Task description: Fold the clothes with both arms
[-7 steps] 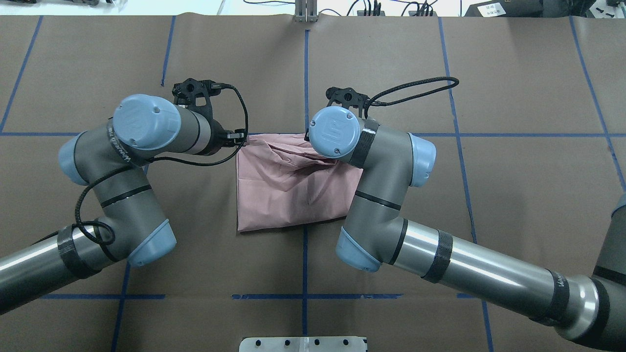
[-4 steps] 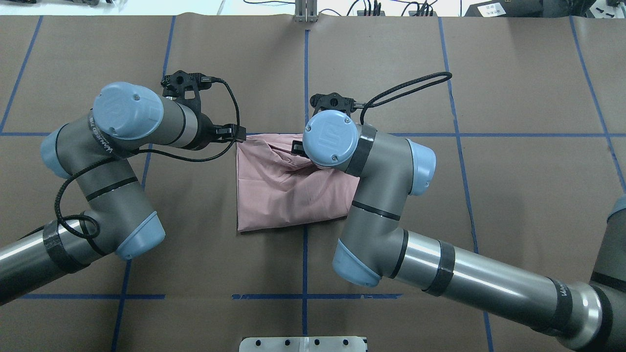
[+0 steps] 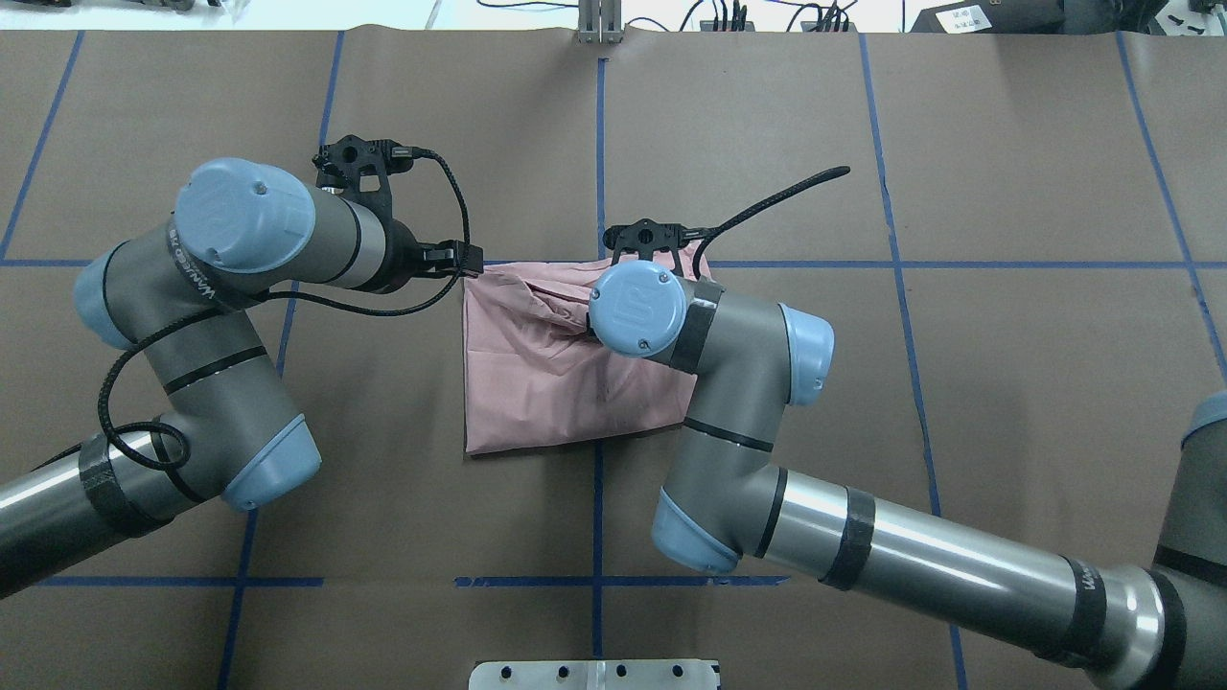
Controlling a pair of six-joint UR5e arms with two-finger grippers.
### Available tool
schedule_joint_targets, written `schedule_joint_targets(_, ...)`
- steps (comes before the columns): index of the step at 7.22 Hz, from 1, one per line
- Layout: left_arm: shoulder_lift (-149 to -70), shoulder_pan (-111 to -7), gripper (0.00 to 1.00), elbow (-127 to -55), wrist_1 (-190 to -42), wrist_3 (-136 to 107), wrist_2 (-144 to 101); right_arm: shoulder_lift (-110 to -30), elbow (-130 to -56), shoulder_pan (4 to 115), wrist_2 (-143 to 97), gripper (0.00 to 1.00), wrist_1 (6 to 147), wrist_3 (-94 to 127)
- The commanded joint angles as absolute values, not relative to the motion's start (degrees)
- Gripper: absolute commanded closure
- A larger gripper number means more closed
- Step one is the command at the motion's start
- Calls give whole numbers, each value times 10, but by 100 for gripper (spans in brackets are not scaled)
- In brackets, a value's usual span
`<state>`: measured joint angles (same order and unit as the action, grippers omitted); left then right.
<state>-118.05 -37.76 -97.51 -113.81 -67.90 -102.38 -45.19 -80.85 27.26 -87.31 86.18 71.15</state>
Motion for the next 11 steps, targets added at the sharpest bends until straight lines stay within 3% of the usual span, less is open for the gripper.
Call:
schedule_joint_targets(1, -1179, -378, 0, -978, -1138, -679, -1024, -417, -709, 346, -879, 0, 857, 659)
schedule_joint_targets(2, -1179, -377, 0, -977, -1138, -679, -1024, -404, -677, 388, -904, 0, 857, 619)
schedule_joint_targets(5, -1179, -370, 0, -967, -1136, -679, -1024, -407, -671, 452, -991, 0, 807, 563)
schedule_joint_targets(8, -1256, -353, 0, -870, -1136, -739, -1021, -420, -689, 452, -1012, 0, 780, 562)
schedule_joint_targets(9, -1280, -340, 6, -850, -1134, -784, -1019, -430, -695, 452, -1012, 0, 779, 562)
schedule_joint_targets(10, -1293, -334, 34, -834, -1136, -827, -1006, -432, -698, 452, -1012, 0, 779, 562)
schedule_joint_targets(11, -1306, -324, 38, -823, -1136, -840, -999, -435, -698, 452, -1012, 0, 779, 562)
